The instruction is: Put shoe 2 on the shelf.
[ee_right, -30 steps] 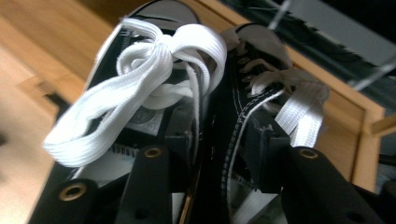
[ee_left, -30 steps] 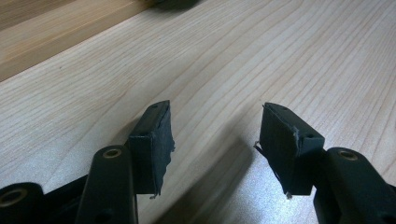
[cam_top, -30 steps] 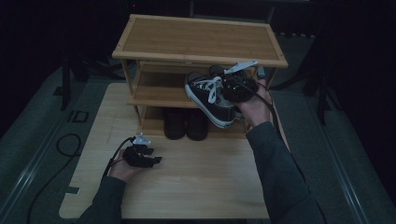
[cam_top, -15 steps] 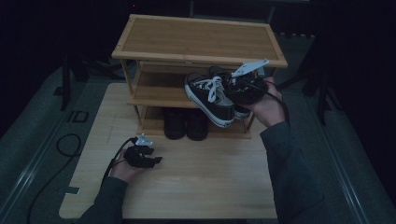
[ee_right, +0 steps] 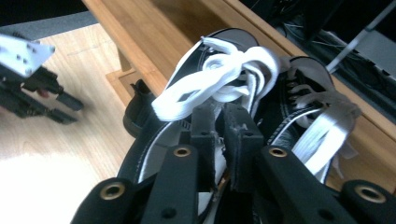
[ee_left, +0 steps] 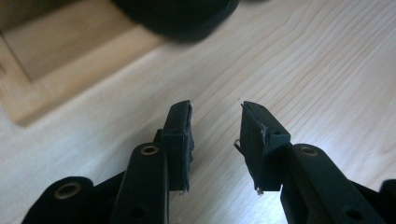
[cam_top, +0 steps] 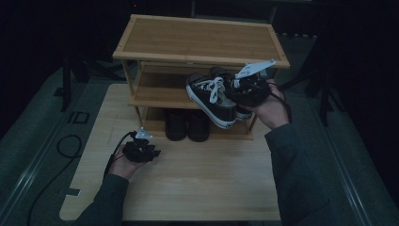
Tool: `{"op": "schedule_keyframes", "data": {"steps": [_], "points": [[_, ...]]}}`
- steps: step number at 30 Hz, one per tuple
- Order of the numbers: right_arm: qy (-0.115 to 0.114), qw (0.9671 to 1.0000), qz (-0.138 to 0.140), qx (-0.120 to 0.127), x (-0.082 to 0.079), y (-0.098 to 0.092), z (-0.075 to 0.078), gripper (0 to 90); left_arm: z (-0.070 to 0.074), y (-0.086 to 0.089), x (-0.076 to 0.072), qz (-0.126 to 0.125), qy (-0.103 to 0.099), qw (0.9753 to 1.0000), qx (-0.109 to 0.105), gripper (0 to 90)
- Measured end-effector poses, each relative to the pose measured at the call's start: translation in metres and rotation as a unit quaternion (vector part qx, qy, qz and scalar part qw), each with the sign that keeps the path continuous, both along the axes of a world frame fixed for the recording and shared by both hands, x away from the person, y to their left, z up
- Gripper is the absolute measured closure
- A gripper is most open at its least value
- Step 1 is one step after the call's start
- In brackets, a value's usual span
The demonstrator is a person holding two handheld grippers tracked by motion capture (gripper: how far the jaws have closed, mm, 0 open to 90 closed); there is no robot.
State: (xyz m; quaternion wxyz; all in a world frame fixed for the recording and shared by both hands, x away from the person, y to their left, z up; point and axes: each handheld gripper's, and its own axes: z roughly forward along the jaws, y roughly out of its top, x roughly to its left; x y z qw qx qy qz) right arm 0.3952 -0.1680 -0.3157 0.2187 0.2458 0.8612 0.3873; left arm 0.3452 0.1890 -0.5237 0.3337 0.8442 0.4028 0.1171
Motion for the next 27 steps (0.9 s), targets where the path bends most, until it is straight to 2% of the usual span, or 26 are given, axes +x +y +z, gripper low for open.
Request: {"op": "schedule_keyframes", "data": {"steps": [4,7,13,19,25,27], "points": [[0.005,0.9998,0.018,0.011,-0.005,0.001,0.002,86.4,0.019,-0.005,0.003,-0.002,-0.009,0.9999,-0.013,65.4],[0.006,0.9996,0.025,0.014,-0.008,-0.001,0.004,88.2,0.033,-0.012,0.006,0.001,-0.023,0.9997,-0.007,65.4],[0.012,0.9987,0.044,0.025,-0.013,-0.002,0.006,89.6,0.055,-0.024,0.011,-0.019,-0.041,0.999,0.002,70.0],[0.005,0.9981,0.059,0.019,-0.017,0.0,0.006,89.8,0.074,-0.036,0.013,-0.045,-0.057,0.9973,0.015,71.5],[0.003,0.9973,0.071,0.016,-0.023,0.007,0.003,89.9,0.093,-0.041,0.019,-0.057,-0.064,0.9962,0.008,76.2],[0.003,0.997,0.076,0.015,-0.027,0.009,0.002,89.9,0.097,-0.043,0.022,-0.058,-0.066,0.9961,0.009,80.3]]}}
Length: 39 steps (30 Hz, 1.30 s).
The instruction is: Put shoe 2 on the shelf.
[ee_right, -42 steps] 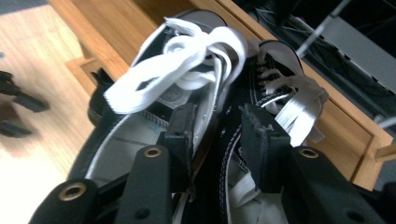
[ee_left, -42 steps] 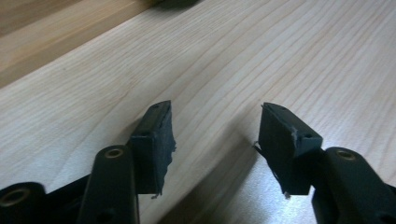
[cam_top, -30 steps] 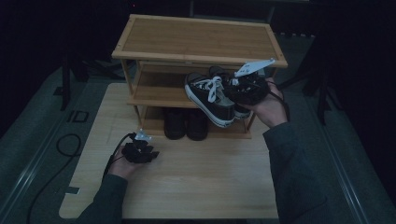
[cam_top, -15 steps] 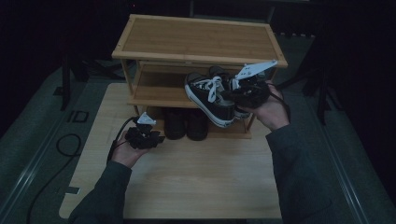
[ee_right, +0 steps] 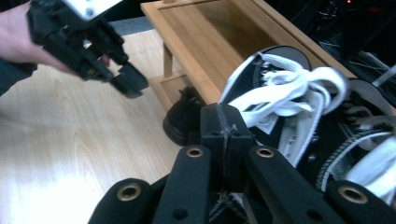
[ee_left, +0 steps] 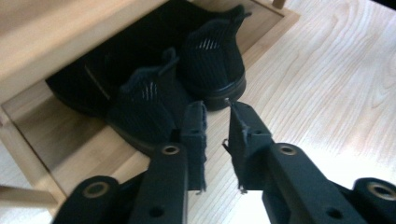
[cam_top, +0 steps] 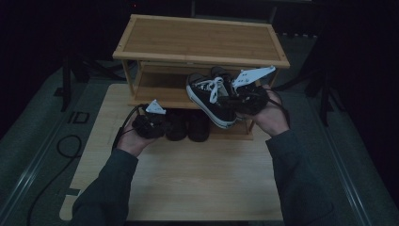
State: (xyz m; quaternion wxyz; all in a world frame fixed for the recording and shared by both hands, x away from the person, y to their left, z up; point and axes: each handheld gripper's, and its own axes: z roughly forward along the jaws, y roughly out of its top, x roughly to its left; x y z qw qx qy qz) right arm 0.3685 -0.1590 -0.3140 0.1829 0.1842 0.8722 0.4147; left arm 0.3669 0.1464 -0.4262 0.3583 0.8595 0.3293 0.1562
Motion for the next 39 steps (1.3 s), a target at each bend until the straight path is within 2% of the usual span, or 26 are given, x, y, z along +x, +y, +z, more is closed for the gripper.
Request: {"op": "schedule_keyframes", "data": {"steps": [2,4,9,17,24,28,34,39], "points": [[-0.001,1.0,0.007,0.002,-0.004,0.002,0.0,89.9,0.005,0.0,0.004,-0.001,-0.002,1.0,0.002,85.7],[-0.003,0.9999,0.014,0.0,-0.007,0.004,-0.001,89.9,0.009,-0.002,0.006,0.002,-0.005,1.0,-0.006,90.0],[-0.007,0.9997,0.025,-0.002,-0.012,0.004,-0.006,89.9,0.018,-0.009,0.01,0.008,-0.019,0.9997,-0.011,90.0],[0.006,0.9992,0.04,0.008,-0.019,-0.001,-0.021,89.9,0.025,-0.02,0.019,0.016,-0.031,0.9993,-0.013,90.0],[0.02,0.9985,0.051,-0.009,-0.025,0.0,-0.042,89.9,0.033,-0.034,0.031,0.024,-0.046,0.9986,0.003,90.0],[0.029,0.9979,0.058,-0.008,-0.028,-0.001,-0.051,89.9,0.036,-0.042,0.036,0.029,-0.062,0.9975,0.013,90.0],[0.043,0.9974,0.056,-0.016,-0.03,-0.007,-0.067,89.9,0.039,-0.054,0.046,0.035,-0.067,0.997,0.015,90.0],[0.047,0.9972,0.054,-0.02,-0.031,-0.015,-0.072,89.9,0.04,-0.063,0.052,0.04,-0.069,0.9965,0.024,90.0]]}}
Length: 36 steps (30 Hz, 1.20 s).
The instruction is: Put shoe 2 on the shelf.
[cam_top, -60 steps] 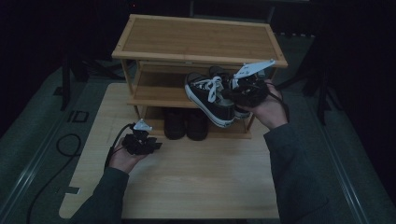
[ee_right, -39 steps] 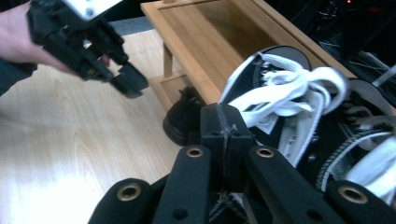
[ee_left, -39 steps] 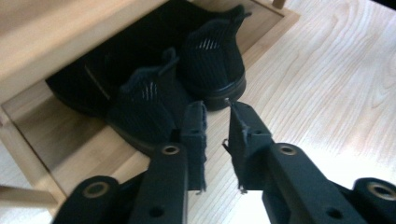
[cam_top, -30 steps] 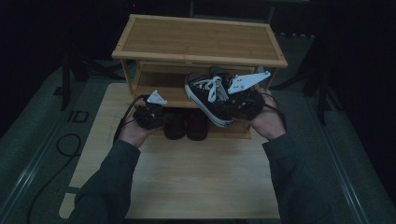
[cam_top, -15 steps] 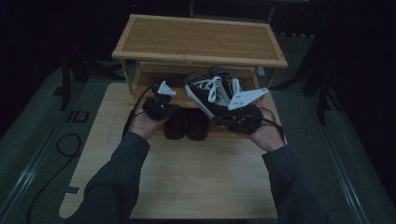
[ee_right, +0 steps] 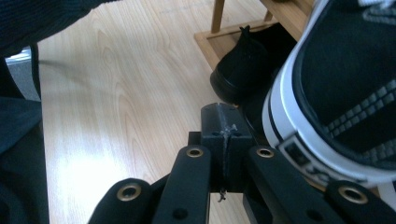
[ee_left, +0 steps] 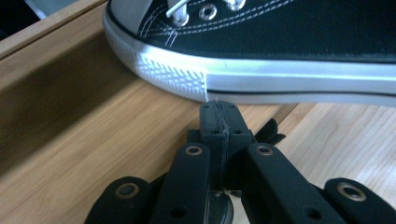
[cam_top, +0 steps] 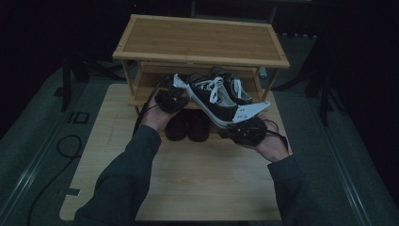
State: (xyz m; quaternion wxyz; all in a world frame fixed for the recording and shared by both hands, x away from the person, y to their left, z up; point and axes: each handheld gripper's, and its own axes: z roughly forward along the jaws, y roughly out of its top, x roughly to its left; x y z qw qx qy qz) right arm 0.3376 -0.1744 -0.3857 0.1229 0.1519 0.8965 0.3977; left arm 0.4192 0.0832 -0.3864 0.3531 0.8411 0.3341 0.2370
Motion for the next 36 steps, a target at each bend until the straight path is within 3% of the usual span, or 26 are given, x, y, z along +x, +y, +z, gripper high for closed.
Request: {"op": "schedule_keyframes", "data": {"steps": [7,13,22,28,36], "points": [[-0.001,1.0,-0.003,-0.003,-0.003,-0.012,-0.002,89.8,-0.003,-0.01,0.005,0.018,-0.015,0.9993,0.03,90.0],[0.0,0.9999,-0.009,-0.008,-0.001,-0.019,-0.006,89.7,-0.001,-0.013,0.009,0.021,-0.013,0.9984,0.051,90.0],[-0.004,0.9999,-0.011,0.008,0.0,-0.027,-0.005,89.6,-0.002,-0.016,0.012,0.044,-0.016,0.9973,0.057,90.0],[-0.012,0.9997,-0.011,0.017,0.003,-0.021,-0.001,89.6,-0.003,-0.014,0.016,0.056,-0.014,0.9971,0.051,90.0],[-0.01,0.9996,-0.015,0.02,0.01,-0.014,-0.003,90.0,-0.003,0.002,0.017,0.062,-0.006,0.997,0.047,90.0]]}}
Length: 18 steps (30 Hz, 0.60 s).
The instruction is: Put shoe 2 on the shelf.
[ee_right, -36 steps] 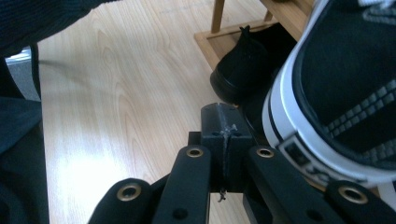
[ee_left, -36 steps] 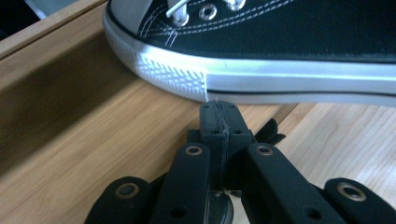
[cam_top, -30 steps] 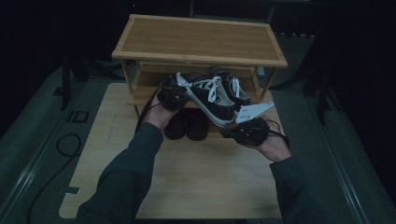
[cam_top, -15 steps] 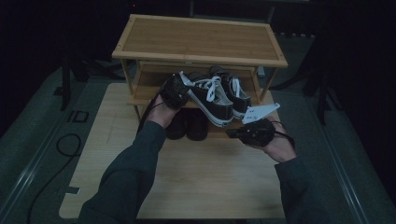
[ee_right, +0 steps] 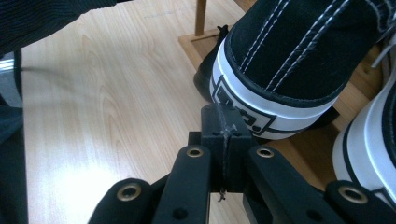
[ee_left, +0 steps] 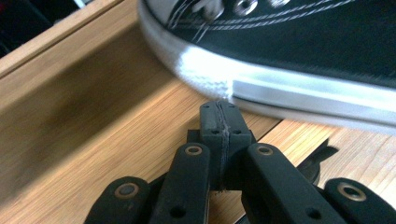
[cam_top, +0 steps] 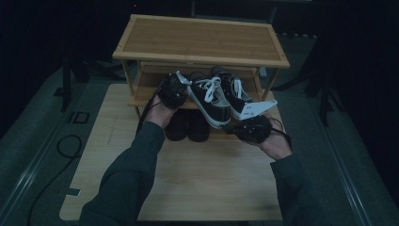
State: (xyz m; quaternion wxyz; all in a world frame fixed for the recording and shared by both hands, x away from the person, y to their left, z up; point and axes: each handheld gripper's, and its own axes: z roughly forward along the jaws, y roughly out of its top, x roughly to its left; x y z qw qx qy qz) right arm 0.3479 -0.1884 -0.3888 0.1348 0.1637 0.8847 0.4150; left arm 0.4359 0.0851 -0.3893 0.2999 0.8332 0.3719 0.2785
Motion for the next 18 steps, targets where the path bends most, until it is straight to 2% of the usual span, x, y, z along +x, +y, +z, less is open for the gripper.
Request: {"op": "schedule_keyframes", "data": {"steps": [6,10,18], "points": [[0.0,1.0,0.005,0.001,0.001,0.002,0.0,90.0,0.001,0.017,-0.002,0.016,-0.002,0.9999,-0.005,90.0],[0.0,0.9999,0.013,0.002,0.002,0.01,0.0,90.0,0.0,0.026,-0.002,0.016,0.004,0.9998,-0.008,89.6],[0.005,0.9995,0.03,0.01,0.006,0.03,-0.003,90.0,0.0,0.025,-0.007,0.003,0.0,1.0,0.008,90.0]]}}
